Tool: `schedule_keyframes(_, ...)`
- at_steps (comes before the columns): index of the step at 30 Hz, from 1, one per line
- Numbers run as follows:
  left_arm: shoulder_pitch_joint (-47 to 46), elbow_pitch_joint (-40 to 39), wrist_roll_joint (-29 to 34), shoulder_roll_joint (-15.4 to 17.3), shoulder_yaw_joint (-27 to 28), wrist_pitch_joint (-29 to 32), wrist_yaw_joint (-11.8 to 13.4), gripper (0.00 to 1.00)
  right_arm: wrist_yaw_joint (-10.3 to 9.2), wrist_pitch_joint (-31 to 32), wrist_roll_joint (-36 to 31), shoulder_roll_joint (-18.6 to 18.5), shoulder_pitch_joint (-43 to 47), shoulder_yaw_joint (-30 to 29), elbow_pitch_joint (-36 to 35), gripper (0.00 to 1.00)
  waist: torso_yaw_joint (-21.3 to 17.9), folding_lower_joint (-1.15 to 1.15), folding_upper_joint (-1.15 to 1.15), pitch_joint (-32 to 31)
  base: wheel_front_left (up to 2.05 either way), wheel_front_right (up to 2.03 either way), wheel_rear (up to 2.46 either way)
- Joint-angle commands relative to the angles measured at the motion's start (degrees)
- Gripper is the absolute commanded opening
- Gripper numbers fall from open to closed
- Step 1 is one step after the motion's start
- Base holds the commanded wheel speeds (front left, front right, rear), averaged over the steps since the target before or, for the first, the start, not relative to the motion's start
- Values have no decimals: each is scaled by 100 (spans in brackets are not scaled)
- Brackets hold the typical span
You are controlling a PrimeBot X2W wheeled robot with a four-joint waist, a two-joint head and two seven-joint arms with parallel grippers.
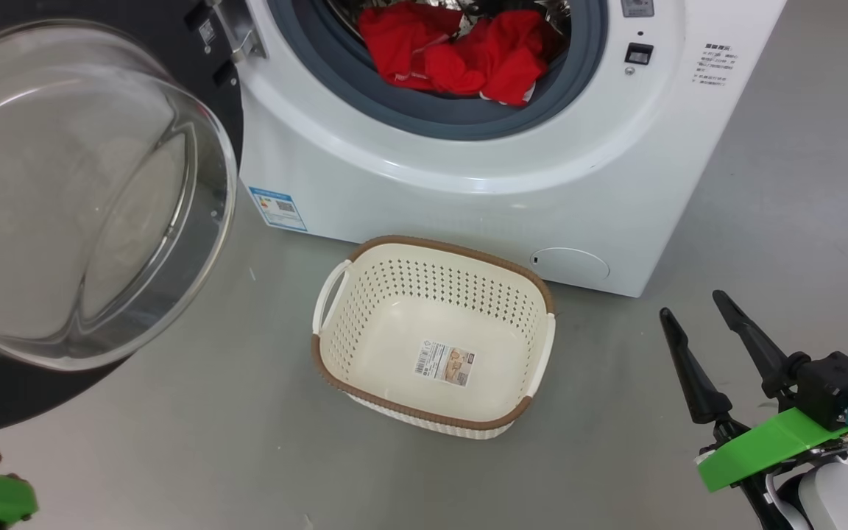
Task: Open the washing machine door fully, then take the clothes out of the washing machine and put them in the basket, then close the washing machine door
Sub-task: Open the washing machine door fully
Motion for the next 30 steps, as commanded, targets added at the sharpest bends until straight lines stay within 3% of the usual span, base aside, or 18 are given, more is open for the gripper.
schedule_keyframes(1, 102, -246, -47, 157, 60, -23, -30, 100, 36, -37, 15, -57, 42, 66, -139, 100, -30, 0, 0, -21, 0, 0, 0)
schedule_keyframes(15, 918, -1249, -536, -55, -1151, -23, -30, 100, 36, -37, 19, 62, 245, -198, -229, 100, -506, 0, 0, -195, 0, 0, 0)
schedule_keyframes(30, 1383, -1795, -809, 67, -2113, -23, -31, 100, 36, -37, 13, 235, 378, -490, -293, 100, -1380, 0, 0, -235, 0, 0, 0)
